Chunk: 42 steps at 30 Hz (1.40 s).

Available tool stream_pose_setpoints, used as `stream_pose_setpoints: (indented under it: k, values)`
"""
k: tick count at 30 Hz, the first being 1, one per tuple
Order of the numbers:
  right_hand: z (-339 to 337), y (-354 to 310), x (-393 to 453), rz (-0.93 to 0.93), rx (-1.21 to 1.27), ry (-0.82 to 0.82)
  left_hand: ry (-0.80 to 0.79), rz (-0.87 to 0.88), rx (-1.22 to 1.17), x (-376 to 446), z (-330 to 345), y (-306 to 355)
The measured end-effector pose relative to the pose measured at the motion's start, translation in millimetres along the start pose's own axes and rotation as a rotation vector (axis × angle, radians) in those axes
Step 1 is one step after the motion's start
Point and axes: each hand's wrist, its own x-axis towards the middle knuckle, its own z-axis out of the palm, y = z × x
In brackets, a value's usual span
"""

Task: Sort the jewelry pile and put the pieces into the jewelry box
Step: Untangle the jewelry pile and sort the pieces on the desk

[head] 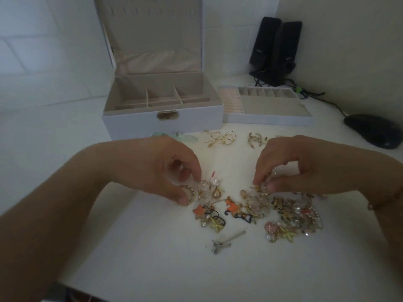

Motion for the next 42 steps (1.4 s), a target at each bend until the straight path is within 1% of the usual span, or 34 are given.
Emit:
stream_pose_setpoints:
  k: [4, 6, 10, 13, 15, 17, 19, 21, 22, 26, 32, 38, 40, 42]
  values:
    - [-1.4, 1.3, -1.7, -0.009, -0.005, -0.010, -0.044, -0.005, -0.022, 1.1, 1.7, 1.7]
    - [-6.5, 2.5, -6.2, 0.020, 0.001, -0.006, -0.068, -0.003, -0.028, -0.6, -0.1, 1.0]
    - [-18.7, 11.2, -14.6, 0.094, -0.017, 0.105, -0.083, 0.037, -0.042, -1.8, -1.0, -1.3]
    - [-23.4, 19.6, -18.6, 0.151, -0.018, 0.186, -0.052, 0.044, -0.025, -3.0, -2.1, -3.7]
    - [-25.7, 25.3, -21.8, 0.183, 0.004, 0.208, -0.029, 0.031, -0.012, -4.0, -3.7, -5.1]
    - [-28.5, 28.6, -24.5, 0.216, 0.046, 0.165, 0.009, 0.024, -0.015, -4.1, -4.7, -6.3]
    - [-29.3, 31.1, -27.1, 0.234, 0.083, 0.051, 0.047, 0.043, -0.017, -3.3, -5.3, -8.4]
    - [-28.9, 32.5, -28.7, 0.252, 0.106, -0.050, 0.044, 0.056, -0.017, -4.2, -6.0, -9.4]
    - [-29.0, 33.1, -29.6, 0.266, 0.112, -0.072, 0.033, 0.062, -0.016, -5.2, -6.3, -10.1]
    - [-31.8, 32.8, -33.3, 0.340, 0.140, -0.105, 0.023, 0.063, -0.004, -5.3, -5.3, -12.3]
    - [-36.3, 31.9, -41.1, 0.393, 0.208, -0.143, 0.036, 0.101, -0.046, -3.1, -3.6, -13.7]
    - [-40.4, 29.0, -44.6, 0.432, 0.243, -0.217, 0.101, 0.120, -0.100, -5.8, -6.9, -12.5]
    - [-41.4, 28.5, -45.2, 0.426, 0.217, -0.228, 0.111, 0.144, -0.115, -5.8, -7.1, -11.4]
    - [-41.0, 28.3, -44.8, 0.376, 0.124, -0.160, 0.112, 0.157, -0.127, -4.8, -6.1, -10.6]
